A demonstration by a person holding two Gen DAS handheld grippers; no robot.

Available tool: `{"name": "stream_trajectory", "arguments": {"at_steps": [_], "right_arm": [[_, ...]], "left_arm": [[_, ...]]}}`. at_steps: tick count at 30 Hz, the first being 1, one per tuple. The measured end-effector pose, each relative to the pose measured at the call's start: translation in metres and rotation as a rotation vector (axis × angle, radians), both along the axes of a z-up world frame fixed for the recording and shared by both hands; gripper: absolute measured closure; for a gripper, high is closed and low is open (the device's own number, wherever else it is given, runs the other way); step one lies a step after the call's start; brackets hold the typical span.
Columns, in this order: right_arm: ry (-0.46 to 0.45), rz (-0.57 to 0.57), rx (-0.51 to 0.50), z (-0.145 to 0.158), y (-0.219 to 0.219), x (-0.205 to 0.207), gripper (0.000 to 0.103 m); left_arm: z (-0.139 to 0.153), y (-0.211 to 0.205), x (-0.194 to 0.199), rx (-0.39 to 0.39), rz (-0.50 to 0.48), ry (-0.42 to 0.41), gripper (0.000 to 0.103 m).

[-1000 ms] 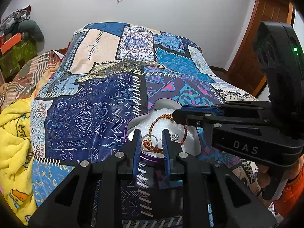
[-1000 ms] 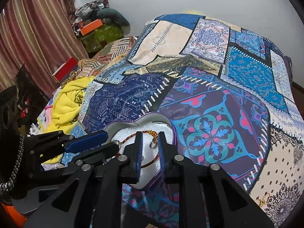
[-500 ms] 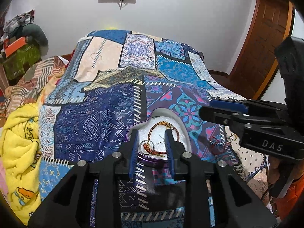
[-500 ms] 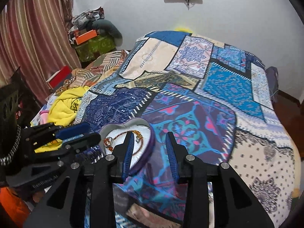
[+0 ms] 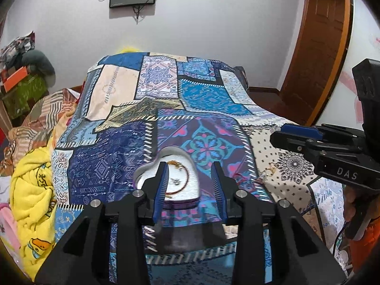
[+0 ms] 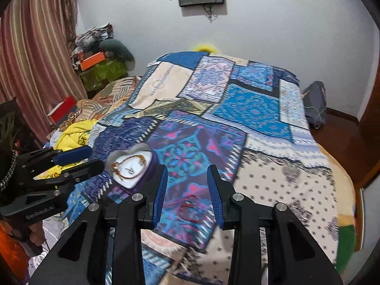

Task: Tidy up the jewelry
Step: 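Withdraw both open tools from the tin back toward remaining jewelry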

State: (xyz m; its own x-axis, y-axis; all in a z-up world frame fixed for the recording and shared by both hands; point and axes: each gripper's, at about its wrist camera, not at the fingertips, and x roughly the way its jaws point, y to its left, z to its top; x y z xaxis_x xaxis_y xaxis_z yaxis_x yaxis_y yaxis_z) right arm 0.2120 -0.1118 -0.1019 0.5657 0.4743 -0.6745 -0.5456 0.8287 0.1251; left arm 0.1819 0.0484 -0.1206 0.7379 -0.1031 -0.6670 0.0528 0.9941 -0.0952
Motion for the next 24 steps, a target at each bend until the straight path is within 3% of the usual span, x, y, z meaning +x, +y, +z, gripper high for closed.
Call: {"name": "stream_trajectory", "arguments": {"at_steps": [13,24], "right_arm": [[0.018,-0.134,-0.06,-0.013,-0.077,0.007,0.072],[0.133,-0.124,-0.084,-0.053,-0.098,0.013,0.072]], "left_arm": [[-0.003,-0.052,0.011,-0.006,-0.092,0.039,0.06],[-0.051,-0.08,0.029,-0.031,-0.154,0.182,0.06]]}}
